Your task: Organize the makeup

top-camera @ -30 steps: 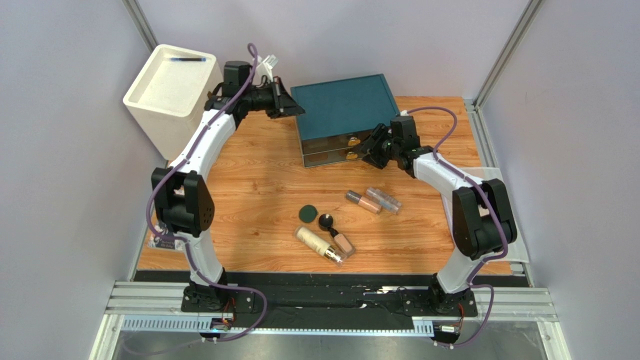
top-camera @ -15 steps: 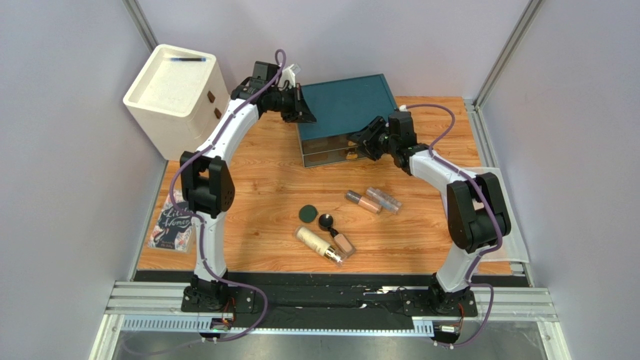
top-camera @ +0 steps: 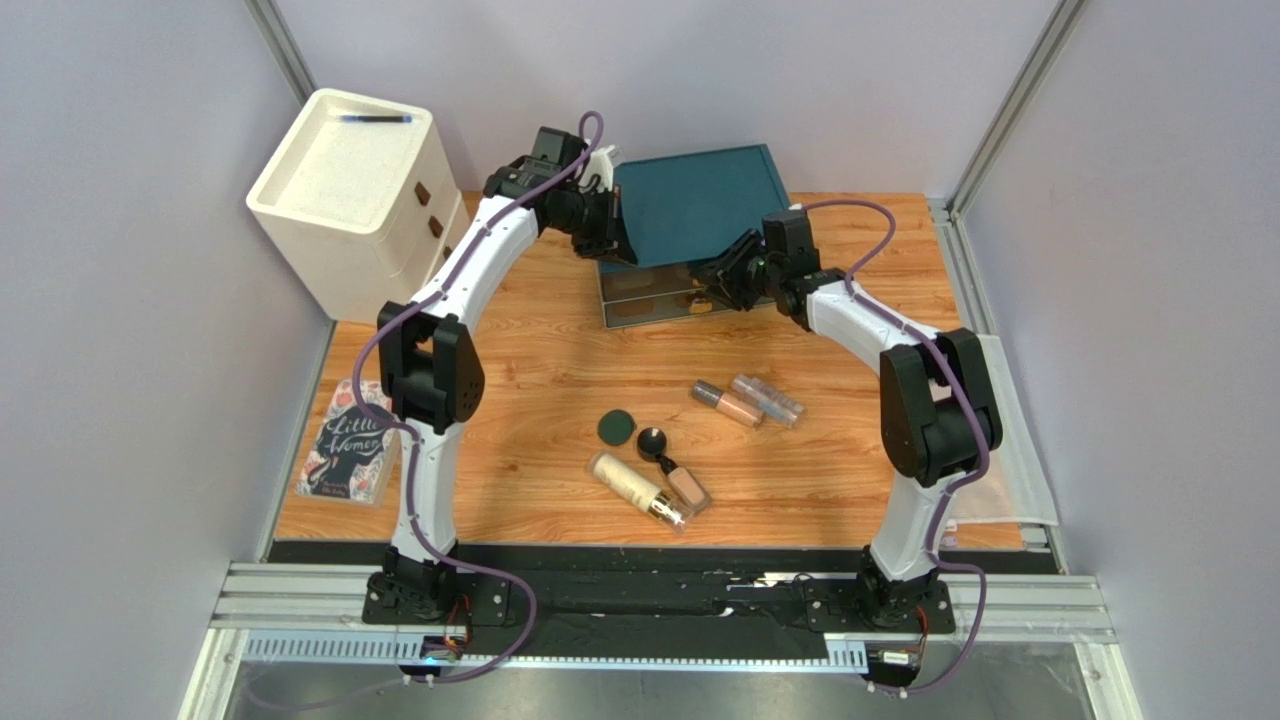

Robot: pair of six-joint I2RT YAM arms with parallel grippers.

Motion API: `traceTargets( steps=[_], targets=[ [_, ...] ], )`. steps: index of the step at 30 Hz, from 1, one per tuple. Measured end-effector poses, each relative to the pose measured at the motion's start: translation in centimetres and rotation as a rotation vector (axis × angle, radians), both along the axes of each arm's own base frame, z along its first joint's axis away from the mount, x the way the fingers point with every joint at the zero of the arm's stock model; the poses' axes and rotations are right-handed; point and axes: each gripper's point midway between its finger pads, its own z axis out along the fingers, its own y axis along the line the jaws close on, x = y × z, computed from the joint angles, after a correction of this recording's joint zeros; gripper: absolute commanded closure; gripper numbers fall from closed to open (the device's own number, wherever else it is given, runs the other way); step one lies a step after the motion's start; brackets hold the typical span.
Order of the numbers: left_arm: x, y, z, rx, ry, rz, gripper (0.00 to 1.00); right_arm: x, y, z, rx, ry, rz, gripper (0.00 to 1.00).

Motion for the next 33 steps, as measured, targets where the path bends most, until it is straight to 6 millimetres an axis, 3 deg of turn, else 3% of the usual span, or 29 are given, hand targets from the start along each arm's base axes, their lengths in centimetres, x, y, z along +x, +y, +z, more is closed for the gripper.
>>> traceTargets(
  steps=[6,11,33],
  targets=[
    [0.3,0.3,-0.2,0.022,0.000,0.002,1.00,-0.1,0.1,0.2,0.004,0.003,-0.006,0.81],
    [0.6,0.3,-0.4,0.027,0.004,0.005,1.00,-0.6,-0.2,0.4,-0.025,0.008,-0.017,0.86],
    [0.1,0.0,-0.9,0.018,0.047,0.001,1.00,-7.8,-3.6,0.1,-0.176,0.058,0.024,0.87]
  ],
)
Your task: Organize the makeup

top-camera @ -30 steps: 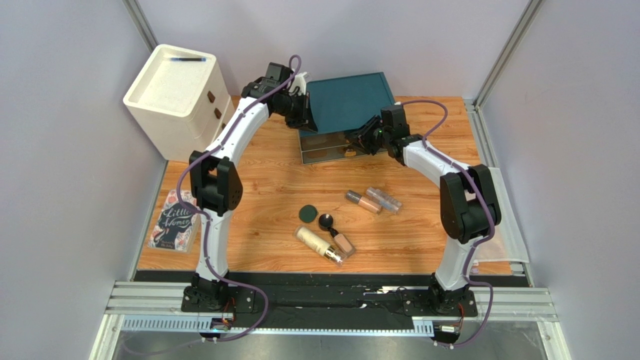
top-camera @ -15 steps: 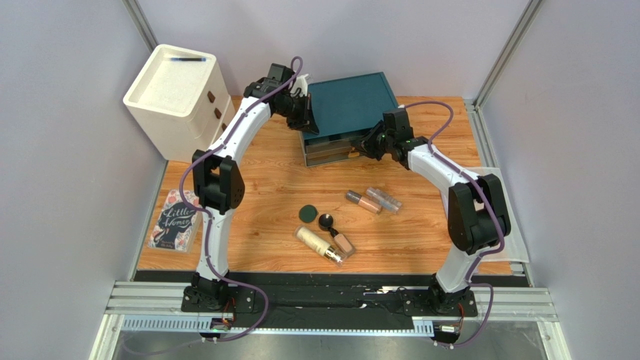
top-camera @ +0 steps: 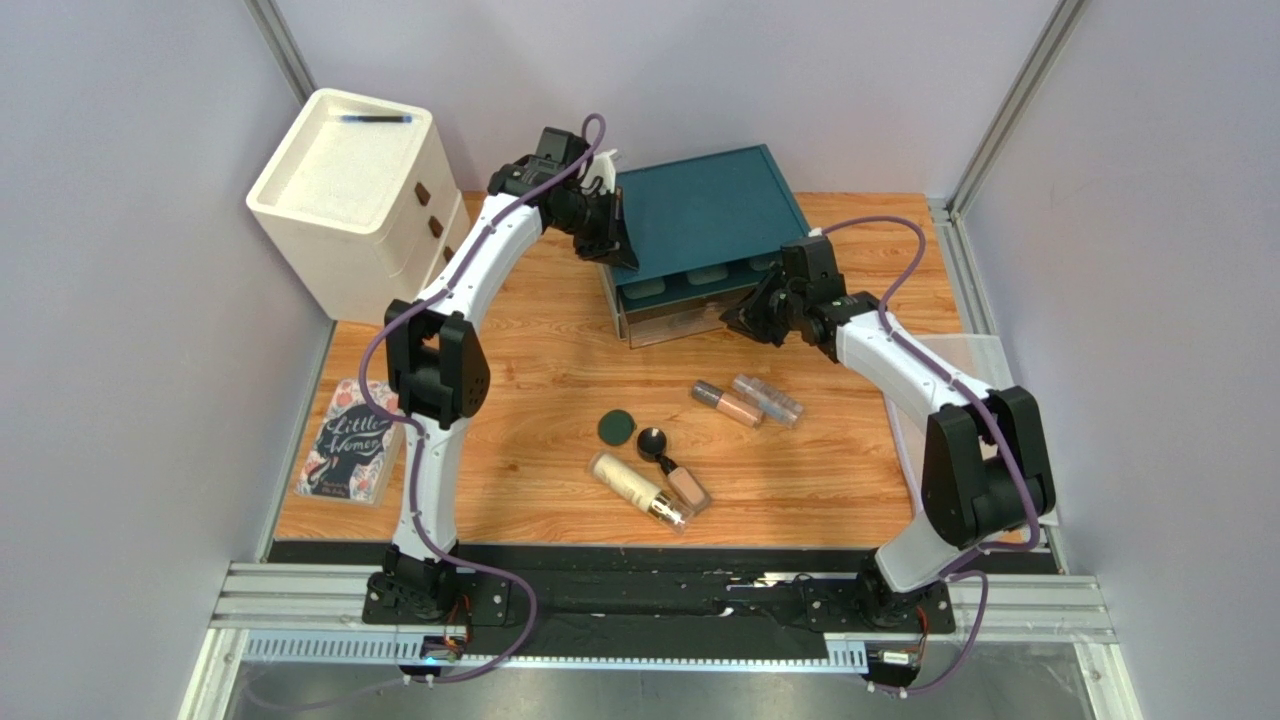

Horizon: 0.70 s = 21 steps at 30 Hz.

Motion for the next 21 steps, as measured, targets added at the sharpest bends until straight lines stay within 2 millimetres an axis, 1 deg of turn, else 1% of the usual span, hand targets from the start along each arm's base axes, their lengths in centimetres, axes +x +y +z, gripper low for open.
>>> traceTargets(
  steps=[4,5,7,8,9,10,11,12,13,14,18,21],
  targets=[
    [0.0,0.0,0.0,0.000,0.002,0.002,1.00,-1.3,-0.7,0.0,-0.037,0.010,0.011,0.82],
    [0.0,0.0,0.0,-0.001,0.002,0.003,1.00,-1.5,-0.8,-0.1,-0.042,0.011,0.013,0.79],
    [0.0,0.0,0.0,-0.001,0.003,0.004,1.00,-1.9,-1.0,-0.1,-0.055,0.007,0.021,0.75],
    [0.0,0.0,0.0,-0.001,0.003,0.005,1.00,-2.1,-1.0,-0.1,-0.061,0.006,0.027,0.69],
    [0.0,0.0,0.0,-0.001,0.003,0.005,1.00,-2.3,-1.1,-0.2,-0.072,0.003,0.031,0.67],
    [0.0,0.0,0.0,0.000,0.003,0.006,1.00,-2.5,-1.2,-0.1,-0.084,0.002,0.040,0.59],
    [0.0,0.0,0.0,0.002,0.002,0.007,1.00,-2.9,-1.3,-0.1,-0.100,0.000,0.051,0.55],
    [0.1,0.1,0.0,0.004,0.000,0.009,1.00,-3.2,-1.4,0.0,-0.115,-0.004,0.065,0.48],
    [0.1,0.1,0.0,0.005,0.000,0.010,1.00,-3.6,-1.5,0.2,-0.130,-0.008,0.078,0.44],
    [0.1,0.1,0.0,0.006,-0.002,0.011,1.00,-3.9,-1.5,0.5,-0.139,-0.014,0.087,0.36],
    [0.2,0.3,0.1,0.015,-0.008,0.019,1.00,-5.3,-1.6,1.8,-0.210,-0.071,0.159,0.34],
    [0.3,0.4,0.2,0.022,-0.014,0.025,1.00,-6.8,-1.4,3.1,-0.281,-0.133,0.243,0.34]
  ],
)
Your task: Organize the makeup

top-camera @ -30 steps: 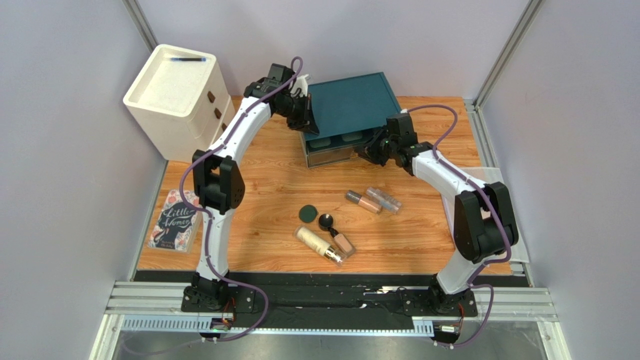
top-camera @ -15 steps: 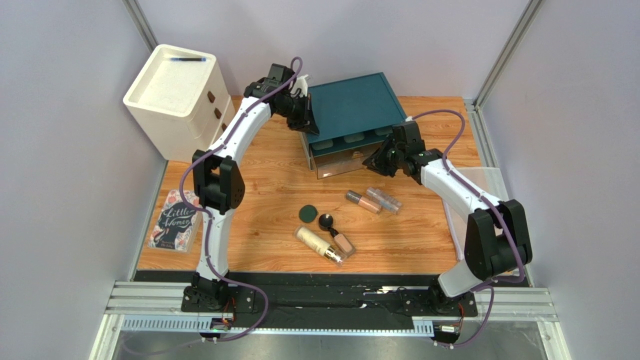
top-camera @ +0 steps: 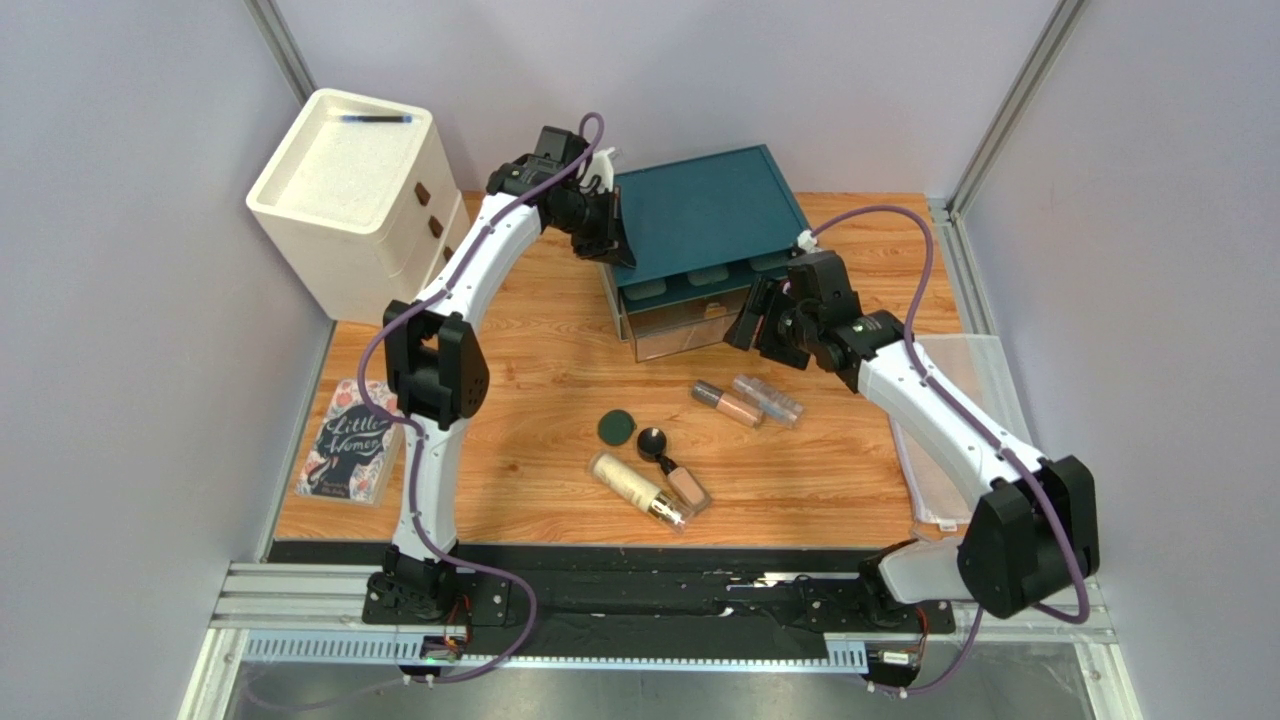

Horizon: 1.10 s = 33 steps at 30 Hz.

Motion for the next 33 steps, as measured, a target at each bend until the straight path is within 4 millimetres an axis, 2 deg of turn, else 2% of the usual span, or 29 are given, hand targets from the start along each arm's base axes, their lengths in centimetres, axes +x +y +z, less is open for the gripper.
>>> traceTargets(
  steps=[2,4,10,12,16,19,22,26,33],
  targets=[
    [0.0,0.2,0.0,0.010,-0.003,0.006,0.99,-0.8,0.2,0.4,-0.047,-0.036,0.065,0.34],
    [0.0,0.4,0.1,0.018,-0.004,0.010,0.99,-1.7,0.5,-0.2,-0.093,-0.046,0.122,0.34],
    [-0.4,0.9,0.1,0.040,-0.002,0.017,0.99,-6.0,0.6,-5.7,-0.276,0.041,0.300,0.34],
    [-0.6,1.0,0.0,0.041,-0.001,0.016,0.99,-6.9,0.9,-6.5,-0.317,0.058,0.341,0.34],
    [-1.0,1.0,-0.1,0.038,0.004,0.012,0.99,-7.0,0.4,-8.4,-0.420,0.092,0.344,0.33],
    [-1.0,0.9,-0.1,0.032,0.002,0.007,0.98,-6.5,-1.5,-10.4,-0.546,0.137,0.293,0.32],
    [-1.1,0.9,-0.1,0.029,0.003,0.003,0.98,-6.2,-2.8,-11.4,-0.626,0.159,0.266,0.32],
    [-1.4,0.8,-0.1,0.024,0.007,-0.004,0.98,-5.5,-4.0,-11.9,-0.703,0.161,0.233,0.32],
    [-1.7,0.8,-0.1,0.019,0.010,-0.010,0.98,-4.9,-5.3,-11.5,-0.771,0.137,0.185,0.30]
  ],
)
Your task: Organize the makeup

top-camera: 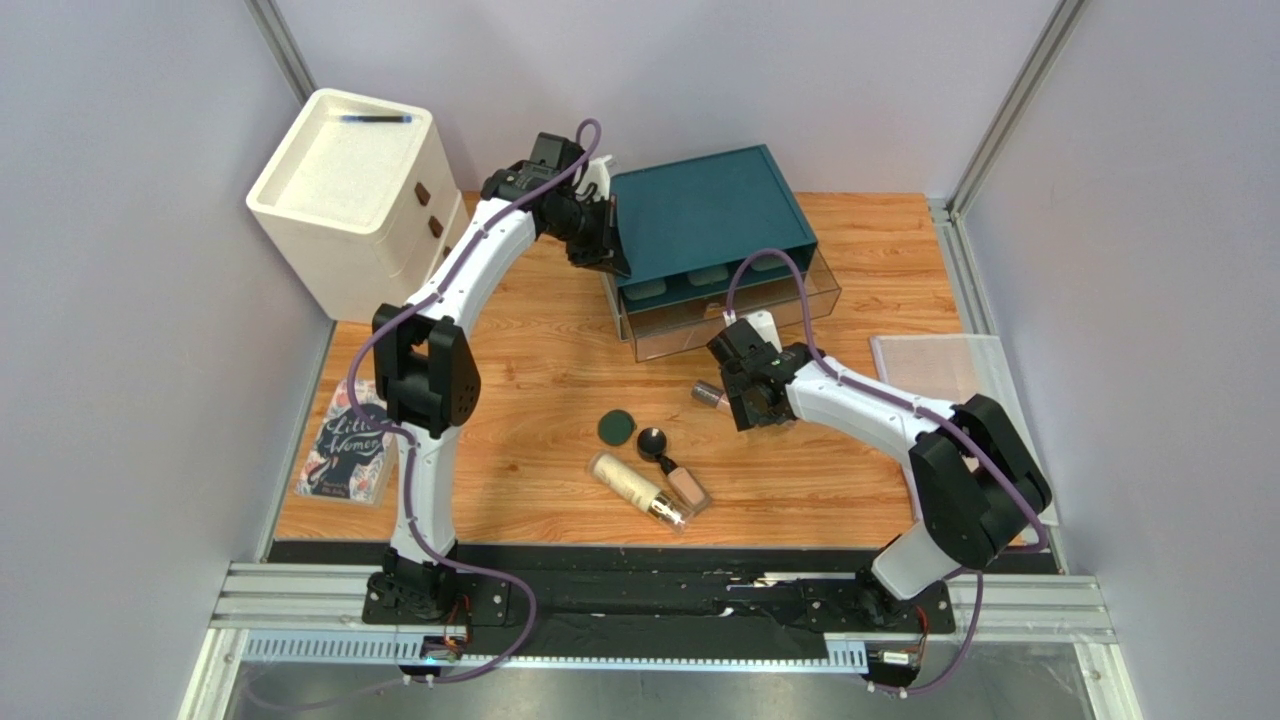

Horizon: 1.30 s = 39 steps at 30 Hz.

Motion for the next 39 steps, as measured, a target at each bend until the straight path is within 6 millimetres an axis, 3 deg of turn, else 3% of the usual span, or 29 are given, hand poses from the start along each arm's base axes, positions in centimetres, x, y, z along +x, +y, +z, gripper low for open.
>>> traceTargets(
  steps=[13,19,26,30,33,39],
  targets=[
    [-0.2,-0.1,-0.1,-0.012,0.004,-0.009,0.98,0.7,-3.0,-1.3,-0.078,-0.017,0.005,0.30],
    [-0.3,-0.1,-0.1,-0.014,0.003,-0.009,0.98,0.9,-2.1,-0.3,-0.026,-0.038,0.037,0.32],
    [-0.3,-0.1,0.0,-0.014,0.000,-0.009,0.98,1.0,1.5,4.0,0.192,-0.113,0.134,0.33],
    [-0.3,-0.1,0.0,-0.014,0.000,-0.009,0.98,0.9,2.7,4.9,0.245,-0.115,0.167,0.32],
    [-0.3,-0.1,0.0,-0.014,-0.002,-0.009,0.98,0.8,2.6,4.8,0.240,-0.111,0.166,0.31],
    [-0.3,-0.1,0.0,-0.014,-0.006,-0.008,0.98,1.7,0.1,4.0,0.134,-0.127,0.092,0.30]
  ],
)
